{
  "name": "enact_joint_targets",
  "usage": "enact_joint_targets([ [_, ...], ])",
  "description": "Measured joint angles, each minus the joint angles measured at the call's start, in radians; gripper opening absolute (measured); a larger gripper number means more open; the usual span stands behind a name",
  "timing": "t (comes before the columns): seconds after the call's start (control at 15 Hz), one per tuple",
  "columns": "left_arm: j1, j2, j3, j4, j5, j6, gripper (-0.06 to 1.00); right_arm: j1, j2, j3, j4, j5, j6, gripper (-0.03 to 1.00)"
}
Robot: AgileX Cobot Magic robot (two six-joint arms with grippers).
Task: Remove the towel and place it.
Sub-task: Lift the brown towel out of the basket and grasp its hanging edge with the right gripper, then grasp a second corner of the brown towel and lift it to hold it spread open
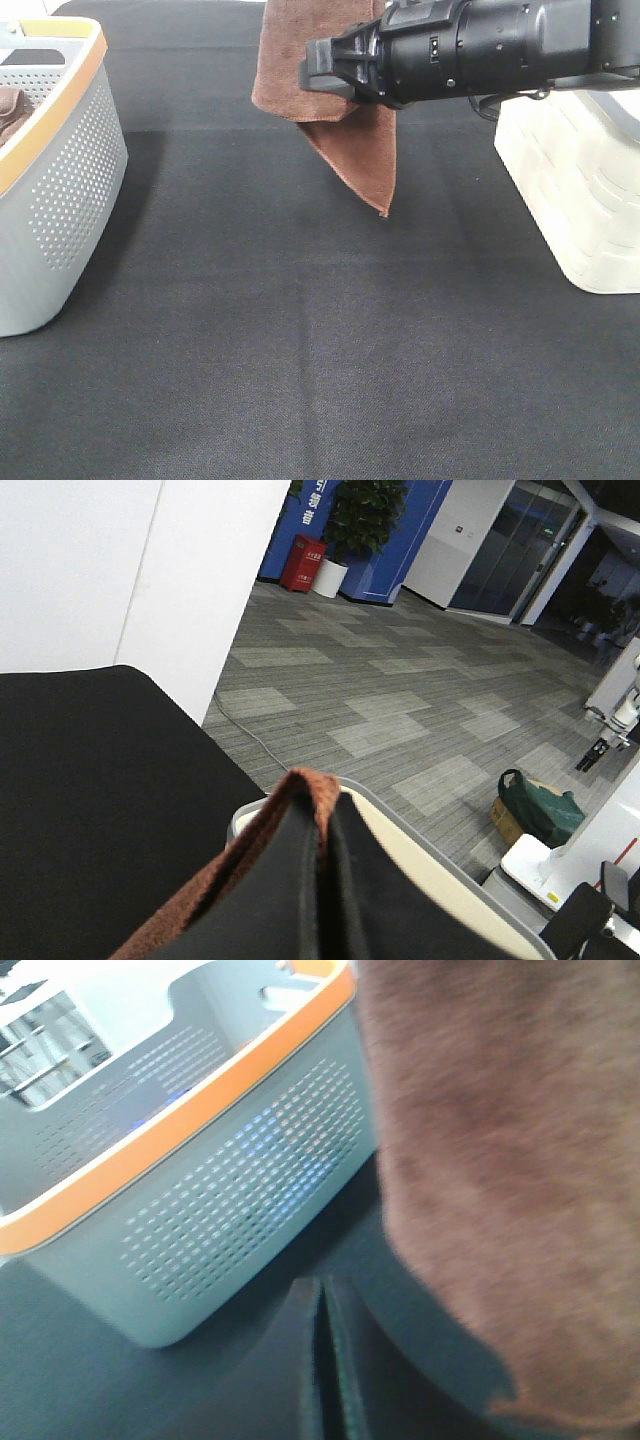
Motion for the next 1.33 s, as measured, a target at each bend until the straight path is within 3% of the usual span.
enact_joint_targets([
  [0.33, 0.000, 0.000, 0.000, 0.123, 0.001, -0.084, 0.00, 0.000, 0.000, 0.000, -0.441, 0.021, 0.427, 0.00],
  [0.4, 0.000, 0.000, 0.000, 0.135, 0.001, -0.096, 0.00, 0.000, 0.000, 0.000, -0.480, 0.026, 0.469, 0.00],
  [0.53, 0.000, 0.000, 0.000, 0.138, 0.001, -0.103, 0.00, 0.000, 0.000, 0.000, -0.494, 0.025, 0.497, 0.00],
  [0.6, 0.000, 0.000, 0.000, 0.138, 0.001, -0.103, 0.00, 0.000, 0.000, 0.000, -0.494, 0.024, 0.499, 0.08],
  [0.67, 0.000, 0.000, 0.000, 0.138, 0.001, -0.103, 0.00, 0.000, 0.000, 0.000, -0.494, 0.023, 0.500, 0.22],
  [0.73, 0.000, 0.000, 0.000, 0.138, 0.001, -0.103, 0.00, 0.000, 0.000, 0.000, -0.478, 0.020, 0.500, 0.53],
  [0.8, 0.000, 0.000, 0.000, 0.138, 0.001, -0.103, 0.00, 0.000, 0.000, 0.000, -0.478, 0.020, 0.500, 0.53],
  [0.87, 0.000, 0.000, 0.000, 0.138, 0.001, -0.103, 0.00, 0.000, 0.000, 0.000, -0.447, -0.015, 0.501, 0.78],
  [1.33, 0.000, 0.000, 0.000, 0.129, 0.002, -0.105, 0.00, 0.000, 0.018, -0.001, -0.383, -0.161, 0.502, 0.78],
])
